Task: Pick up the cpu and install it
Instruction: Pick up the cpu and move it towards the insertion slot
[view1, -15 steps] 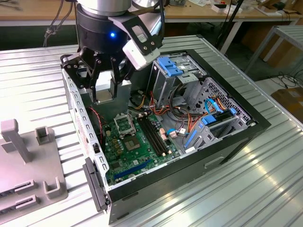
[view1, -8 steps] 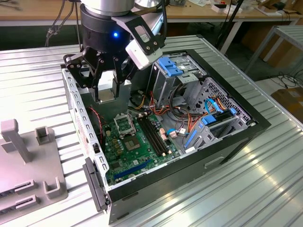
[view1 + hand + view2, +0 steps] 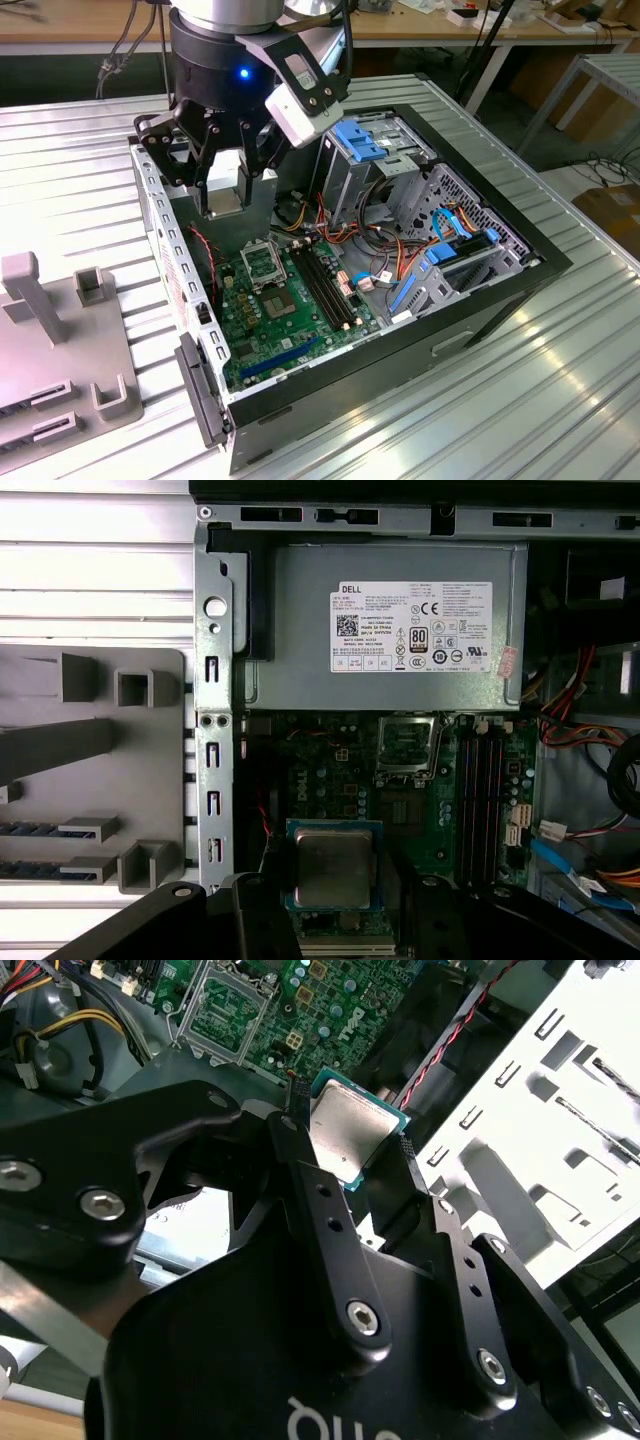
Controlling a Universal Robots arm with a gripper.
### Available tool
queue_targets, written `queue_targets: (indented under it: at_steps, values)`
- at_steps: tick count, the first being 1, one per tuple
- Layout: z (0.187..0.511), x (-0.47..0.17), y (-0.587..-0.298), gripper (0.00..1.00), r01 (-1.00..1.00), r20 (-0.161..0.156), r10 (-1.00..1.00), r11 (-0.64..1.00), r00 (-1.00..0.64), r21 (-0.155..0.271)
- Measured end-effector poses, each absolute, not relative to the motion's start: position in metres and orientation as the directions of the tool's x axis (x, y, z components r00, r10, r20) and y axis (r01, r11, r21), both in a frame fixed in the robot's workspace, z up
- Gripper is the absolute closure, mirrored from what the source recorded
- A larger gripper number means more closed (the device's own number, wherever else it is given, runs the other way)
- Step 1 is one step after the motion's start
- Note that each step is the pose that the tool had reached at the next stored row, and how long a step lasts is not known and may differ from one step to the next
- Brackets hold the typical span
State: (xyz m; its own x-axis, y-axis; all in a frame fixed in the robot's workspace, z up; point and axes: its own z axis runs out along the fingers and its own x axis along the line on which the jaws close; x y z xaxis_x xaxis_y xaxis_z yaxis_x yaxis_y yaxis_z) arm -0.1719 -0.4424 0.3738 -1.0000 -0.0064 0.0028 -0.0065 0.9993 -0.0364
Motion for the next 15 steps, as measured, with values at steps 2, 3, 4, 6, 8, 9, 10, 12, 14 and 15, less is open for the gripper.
queue_targets:
  at_steps: [2, 3, 4, 6, 8, 9, 10, 12, 14, 15]
  values:
    - [0.374, -0.170, -0.442, 0.53, -0.006, 0.003, -0.006, 0.999, -1.000, -0.036]
    - [0.374, -0.169, -0.442, 0.53, -0.006, 0.003, -0.006, 0.999, -1.000, -0.036]
    - [0.374, -0.168, -0.442, 0.53, -0.005, 0.003, -0.005, 0.999, -1.000, -0.036]
    - [0.374, -0.166, -0.442, 0.53, -0.004, 0.003, -0.004, 0.999, -1.000, -0.036]
    - [0.374, -0.163, -0.442, 0.53, -0.003, 0.003, -0.003, 0.999, -1.000, -0.036]
    - [0.374, -0.162, -0.442, 0.53, -0.002, 0.003, -0.002, 0.999, -1.000, -0.036]
    - [0.374, -0.161, -0.442, 0.53, -0.002, 0.003, -0.002, 0.999, -1.000, -0.036]
    - [0.374, -0.157, -0.442, 0.53, 0.000, 0.003, 0.000, 0.999, -1.000, -0.036]
    - [0.374, -0.154, -0.442, 0.53, 0.001, 0.003, 0.001, 0.999, -1.000, -0.036]
    - [0.374, -0.152, -0.442, 0.53, 0.001, 0.003, 0.001, 0.999, -1.000, -0.036]
